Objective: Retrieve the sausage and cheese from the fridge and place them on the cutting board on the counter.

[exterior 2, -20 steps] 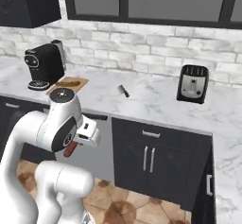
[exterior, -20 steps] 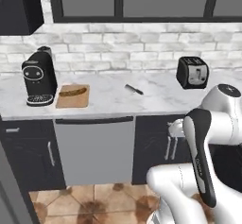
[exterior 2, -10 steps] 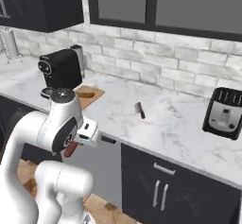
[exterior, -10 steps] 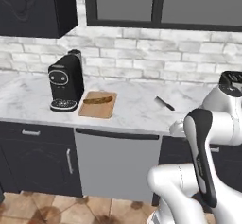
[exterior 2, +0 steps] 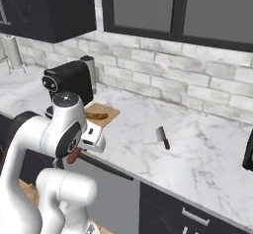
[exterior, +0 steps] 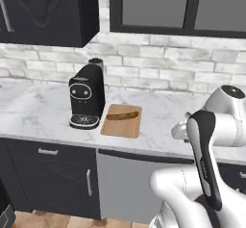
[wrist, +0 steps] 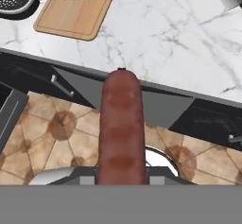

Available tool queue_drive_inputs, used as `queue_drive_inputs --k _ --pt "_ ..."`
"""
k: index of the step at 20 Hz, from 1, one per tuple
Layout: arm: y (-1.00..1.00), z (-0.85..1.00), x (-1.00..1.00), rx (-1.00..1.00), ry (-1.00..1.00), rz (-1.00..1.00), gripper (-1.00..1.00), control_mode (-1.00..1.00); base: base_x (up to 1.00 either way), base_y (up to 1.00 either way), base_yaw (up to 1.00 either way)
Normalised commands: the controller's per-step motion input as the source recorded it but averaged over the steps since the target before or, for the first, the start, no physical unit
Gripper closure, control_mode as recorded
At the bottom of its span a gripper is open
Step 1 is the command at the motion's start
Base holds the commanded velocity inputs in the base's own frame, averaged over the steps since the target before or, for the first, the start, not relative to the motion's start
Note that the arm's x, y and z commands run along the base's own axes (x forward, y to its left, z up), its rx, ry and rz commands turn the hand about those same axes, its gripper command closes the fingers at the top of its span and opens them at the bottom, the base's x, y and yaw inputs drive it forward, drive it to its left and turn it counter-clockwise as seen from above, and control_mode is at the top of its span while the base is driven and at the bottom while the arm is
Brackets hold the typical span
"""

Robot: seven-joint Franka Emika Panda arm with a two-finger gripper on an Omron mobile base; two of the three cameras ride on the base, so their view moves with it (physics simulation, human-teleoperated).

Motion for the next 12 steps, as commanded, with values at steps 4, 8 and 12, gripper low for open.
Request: queue_drive_inputs --k 4,8,12 --pt "0.0 0.0 0.0 0.0 0.0 0.0 1.0 1.0 0.43 0.59 -0.16" --pt "0.0 0.0 0.0 0.0 0.0 0.0 1.0 1.0 0.48 0.33 -0.14" --pt "0.0 0.0 0.0 0.0 0.0 0.0 1.0 1.0 0.49 0.11 -0.05"
